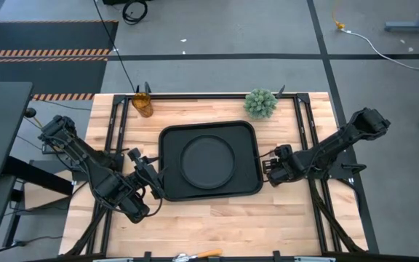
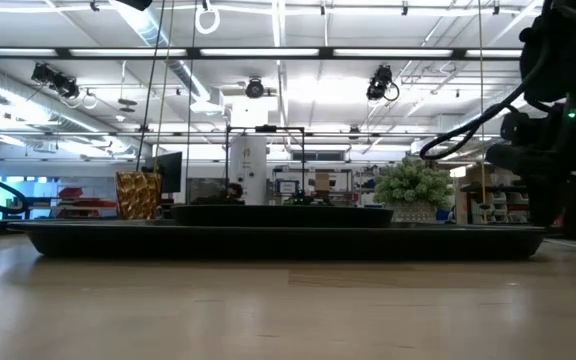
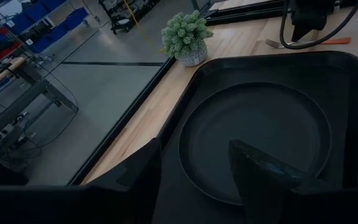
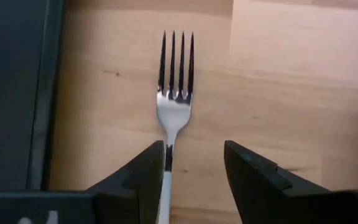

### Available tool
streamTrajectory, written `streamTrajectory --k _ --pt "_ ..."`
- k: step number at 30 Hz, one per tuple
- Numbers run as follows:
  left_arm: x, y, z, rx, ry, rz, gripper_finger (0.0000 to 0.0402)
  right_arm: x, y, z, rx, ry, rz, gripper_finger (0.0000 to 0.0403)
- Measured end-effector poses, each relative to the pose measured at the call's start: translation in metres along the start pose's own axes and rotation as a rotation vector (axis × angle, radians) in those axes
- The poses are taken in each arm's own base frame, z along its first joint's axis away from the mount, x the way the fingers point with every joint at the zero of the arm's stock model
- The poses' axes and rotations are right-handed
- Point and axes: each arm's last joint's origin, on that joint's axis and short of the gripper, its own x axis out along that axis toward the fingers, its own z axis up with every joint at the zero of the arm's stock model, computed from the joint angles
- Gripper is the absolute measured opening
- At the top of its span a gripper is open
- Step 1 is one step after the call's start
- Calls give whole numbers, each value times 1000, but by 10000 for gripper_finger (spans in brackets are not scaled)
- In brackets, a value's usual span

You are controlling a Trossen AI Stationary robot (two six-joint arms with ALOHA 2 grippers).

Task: Pick and place plate/cup/fork/spoon on tray
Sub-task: Put the orange fork on the black serving tray to the right of the black plate

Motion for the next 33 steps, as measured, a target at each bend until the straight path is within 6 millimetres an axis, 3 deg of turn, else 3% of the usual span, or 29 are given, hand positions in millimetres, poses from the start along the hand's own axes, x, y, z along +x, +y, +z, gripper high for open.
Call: streamTrajectory --k 15,33 --pt "0 0 0 5 12 -8 192 7 11 11 31 -3 50 161" --pt "-1 -1 -1 47 33 -28 192 18 3 7 7 49 54 115"
